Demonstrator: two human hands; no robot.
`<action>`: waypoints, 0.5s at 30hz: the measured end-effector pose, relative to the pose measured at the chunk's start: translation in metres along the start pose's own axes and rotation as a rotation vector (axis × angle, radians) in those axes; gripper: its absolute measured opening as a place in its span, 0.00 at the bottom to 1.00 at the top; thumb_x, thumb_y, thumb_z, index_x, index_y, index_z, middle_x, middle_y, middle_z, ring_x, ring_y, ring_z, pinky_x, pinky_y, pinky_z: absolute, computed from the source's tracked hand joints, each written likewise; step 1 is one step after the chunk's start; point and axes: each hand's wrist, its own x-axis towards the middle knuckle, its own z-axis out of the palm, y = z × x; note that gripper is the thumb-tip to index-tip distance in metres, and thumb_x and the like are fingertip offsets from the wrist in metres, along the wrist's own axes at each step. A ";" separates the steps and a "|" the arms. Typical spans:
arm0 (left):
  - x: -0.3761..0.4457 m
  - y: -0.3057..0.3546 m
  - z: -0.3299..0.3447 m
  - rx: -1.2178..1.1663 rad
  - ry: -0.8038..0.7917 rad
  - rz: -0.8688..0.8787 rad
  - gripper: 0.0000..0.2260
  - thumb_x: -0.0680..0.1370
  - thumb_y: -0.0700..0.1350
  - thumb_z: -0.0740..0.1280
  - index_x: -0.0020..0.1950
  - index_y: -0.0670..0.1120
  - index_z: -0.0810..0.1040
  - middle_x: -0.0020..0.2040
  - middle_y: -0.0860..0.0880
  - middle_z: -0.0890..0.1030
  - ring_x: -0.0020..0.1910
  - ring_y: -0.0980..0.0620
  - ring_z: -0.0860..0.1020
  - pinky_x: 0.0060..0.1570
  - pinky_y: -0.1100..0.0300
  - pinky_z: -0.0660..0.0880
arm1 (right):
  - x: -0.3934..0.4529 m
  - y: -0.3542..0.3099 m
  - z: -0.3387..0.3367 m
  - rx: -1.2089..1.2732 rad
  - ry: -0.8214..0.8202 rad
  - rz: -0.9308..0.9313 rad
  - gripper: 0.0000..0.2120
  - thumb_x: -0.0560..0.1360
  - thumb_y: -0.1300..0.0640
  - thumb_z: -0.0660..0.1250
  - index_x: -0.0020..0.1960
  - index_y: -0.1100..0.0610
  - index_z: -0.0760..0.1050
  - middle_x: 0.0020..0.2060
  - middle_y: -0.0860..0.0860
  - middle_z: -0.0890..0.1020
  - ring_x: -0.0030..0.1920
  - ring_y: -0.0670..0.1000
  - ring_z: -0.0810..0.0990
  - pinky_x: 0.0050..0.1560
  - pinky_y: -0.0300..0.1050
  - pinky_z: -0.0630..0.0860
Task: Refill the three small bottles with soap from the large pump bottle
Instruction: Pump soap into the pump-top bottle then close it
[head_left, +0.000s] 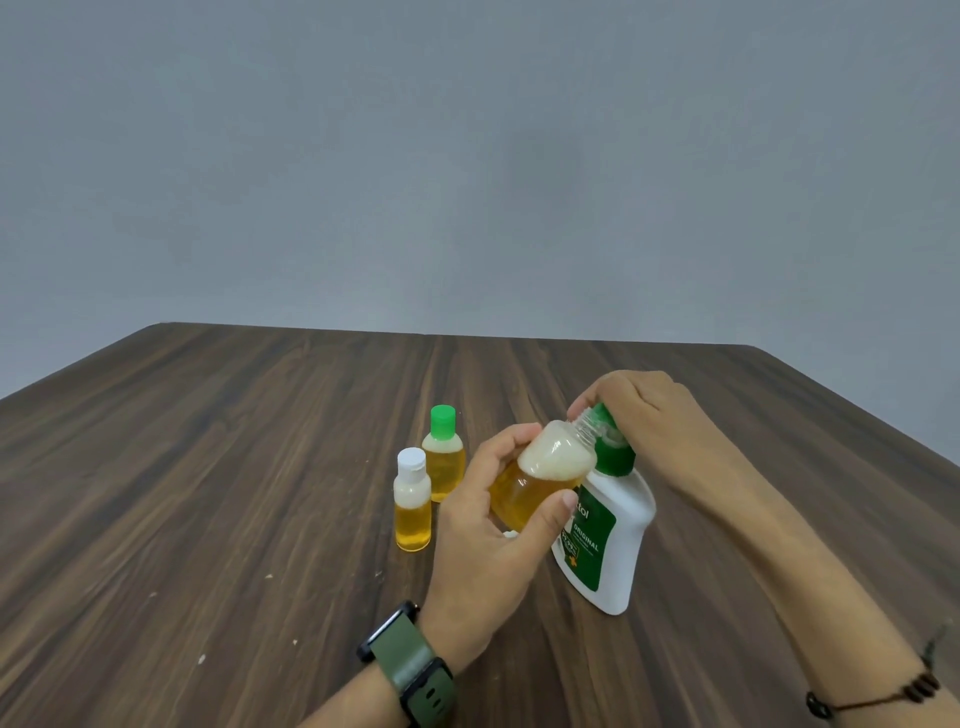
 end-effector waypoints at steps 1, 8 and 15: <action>-0.001 -0.001 0.000 0.006 -0.001 -0.001 0.19 0.70 0.47 0.71 0.58 0.57 0.71 0.55 0.68 0.76 0.56 0.64 0.75 0.48 0.72 0.74 | -0.001 0.002 0.002 0.002 0.002 0.006 0.18 0.80 0.60 0.51 0.47 0.67 0.78 0.43 0.57 0.80 0.39 0.52 0.75 0.36 0.39 0.69; -0.003 -0.002 -0.001 -0.017 -0.003 -0.015 0.20 0.68 0.54 0.69 0.59 0.57 0.71 0.56 0.63 0.77 0.56 0.59 0.76 0.49 0.67 0.76 | -0.003 0.002 0.003 0.033 -0.017 0.007 0.18 0.79 0.60 0.51 0.45 0.63 0.80 0.39 0.53 0.80 0.36 0.47 0.75 0.34 0.35 0.68; -0.001 0.001 -0.001 -0.038 -0.008 -0.001 0.20 0.69 0.52 0.69 0.59 0.57 0.71 0.56 0.64 0.77 0.56 0.60 0.76 0.49 0.69 0.75 | 0.002 -0.001 -0.002 0.015 -0.026 0.004 0.18 0.78 0.60 0.52 0.48 0.72 0.76 0.45 0.66 0.79 0.39 0.61 0.73 0.39 0.45 0.67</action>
